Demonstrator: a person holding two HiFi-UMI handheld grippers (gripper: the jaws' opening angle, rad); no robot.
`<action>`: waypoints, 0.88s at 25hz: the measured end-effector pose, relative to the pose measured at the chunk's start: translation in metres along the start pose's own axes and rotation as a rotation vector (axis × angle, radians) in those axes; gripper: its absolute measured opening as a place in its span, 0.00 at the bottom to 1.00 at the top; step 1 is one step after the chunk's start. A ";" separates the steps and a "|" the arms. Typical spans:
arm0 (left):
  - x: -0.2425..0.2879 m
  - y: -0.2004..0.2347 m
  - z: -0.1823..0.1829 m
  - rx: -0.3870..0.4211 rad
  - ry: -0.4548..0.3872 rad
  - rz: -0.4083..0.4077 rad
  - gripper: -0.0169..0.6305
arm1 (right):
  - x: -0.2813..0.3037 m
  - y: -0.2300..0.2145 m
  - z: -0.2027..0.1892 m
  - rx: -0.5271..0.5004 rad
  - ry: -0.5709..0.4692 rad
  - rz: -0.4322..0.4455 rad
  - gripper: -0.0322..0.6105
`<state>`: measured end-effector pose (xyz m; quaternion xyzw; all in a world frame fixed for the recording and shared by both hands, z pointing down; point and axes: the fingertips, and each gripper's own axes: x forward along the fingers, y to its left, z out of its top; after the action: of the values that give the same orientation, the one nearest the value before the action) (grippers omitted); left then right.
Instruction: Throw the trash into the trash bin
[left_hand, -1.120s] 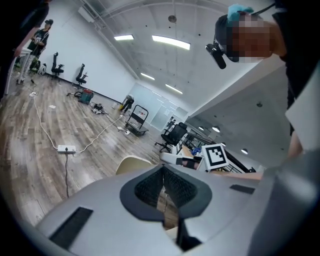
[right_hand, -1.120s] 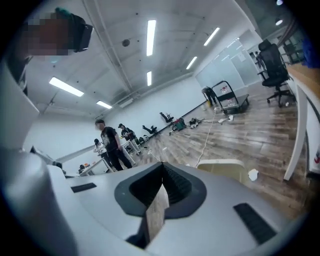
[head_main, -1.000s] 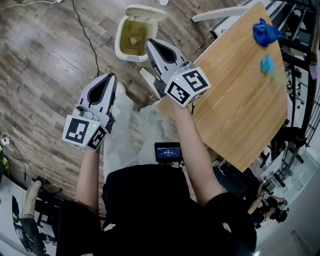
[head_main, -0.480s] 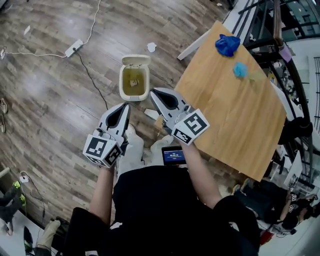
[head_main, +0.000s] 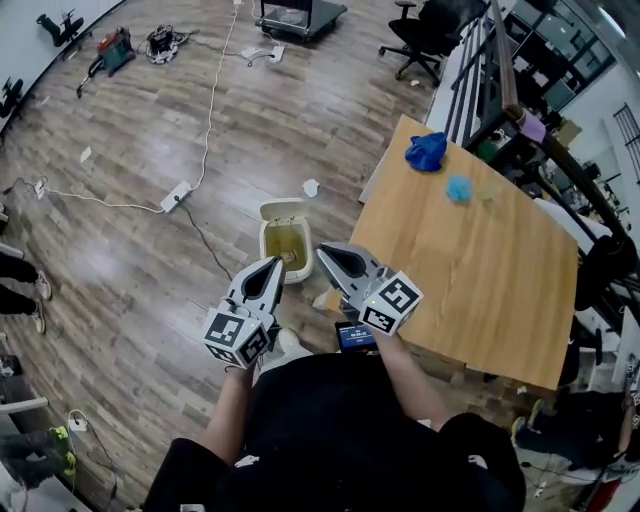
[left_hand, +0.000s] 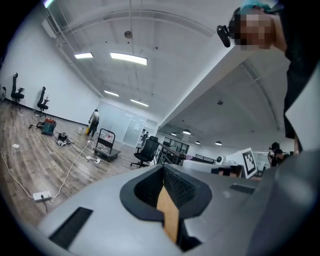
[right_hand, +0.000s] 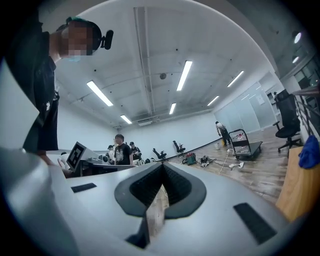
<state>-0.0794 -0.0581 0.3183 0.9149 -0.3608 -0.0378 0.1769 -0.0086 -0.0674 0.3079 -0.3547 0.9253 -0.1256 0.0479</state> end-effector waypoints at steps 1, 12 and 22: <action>0.001 -0.004 0.004 -0.003 -0.012 0.000 0.04 | -0.005 0.002 0.002 0.002 -0.003 -0.003 0.05; -0.009 -0.024 0.006 0.008 -0.028 -0.032 0.04 | -0.003 0.026 0.010 -0.036 -0.034 0.013 0.05; -0.007 -0.029 0.006 0.047 -0.021 -0.059 0.04 | -0.002 0.031 0.017 -0.035 -0.064 0.016 0.05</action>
<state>-0.0669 -0.0354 0.3022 0.9287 -0.3362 -0.0439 0.1504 -0.0241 -0.0478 0.2836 -0.3520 0.9281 -0.0977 0.0725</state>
